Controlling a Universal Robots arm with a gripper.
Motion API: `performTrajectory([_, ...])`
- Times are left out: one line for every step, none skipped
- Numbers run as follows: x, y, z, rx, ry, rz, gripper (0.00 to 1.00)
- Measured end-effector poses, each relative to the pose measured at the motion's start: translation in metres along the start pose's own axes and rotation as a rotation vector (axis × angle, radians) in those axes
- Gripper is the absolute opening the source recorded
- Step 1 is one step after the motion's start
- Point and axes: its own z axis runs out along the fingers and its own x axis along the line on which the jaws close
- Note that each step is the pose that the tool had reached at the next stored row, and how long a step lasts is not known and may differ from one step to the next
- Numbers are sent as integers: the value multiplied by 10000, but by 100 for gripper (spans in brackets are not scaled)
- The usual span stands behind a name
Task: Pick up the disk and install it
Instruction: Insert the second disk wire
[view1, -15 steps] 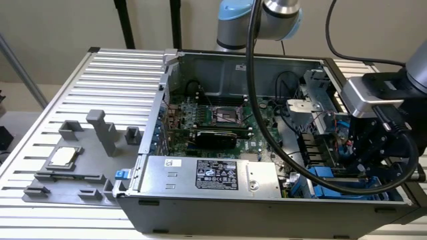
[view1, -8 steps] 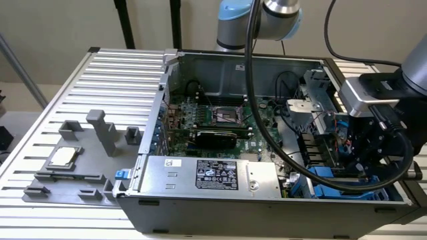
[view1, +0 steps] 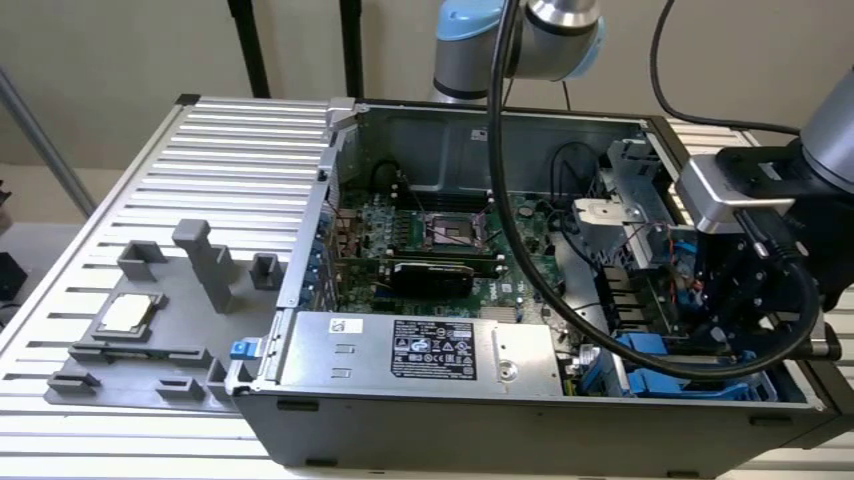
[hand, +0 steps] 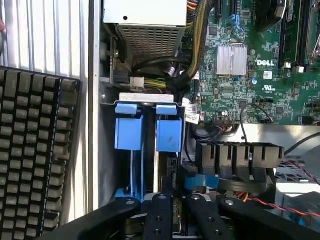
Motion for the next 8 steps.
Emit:
performTrajectory([0, -4, 0, 1, 11, 52, 0])
performTrajectory([0, -6, 1, 3, 21, 98, 0])
performTrajectory([-1, -7, 2, 4, 31, 132, 0])
performTrajectory([-3, -9, 2, 5, 39, 154, 0])
performTrajectory([-5, -11, 4, 5, 46, 171, 0])
performTrajectory([-7, -13, 5, 6, 53, 188, 0])
performTrajectory([-10, -15, 8, 6, 58, 205, 0])
performTrajectory([-13, -18, 12, 6, 61, 219, 0])
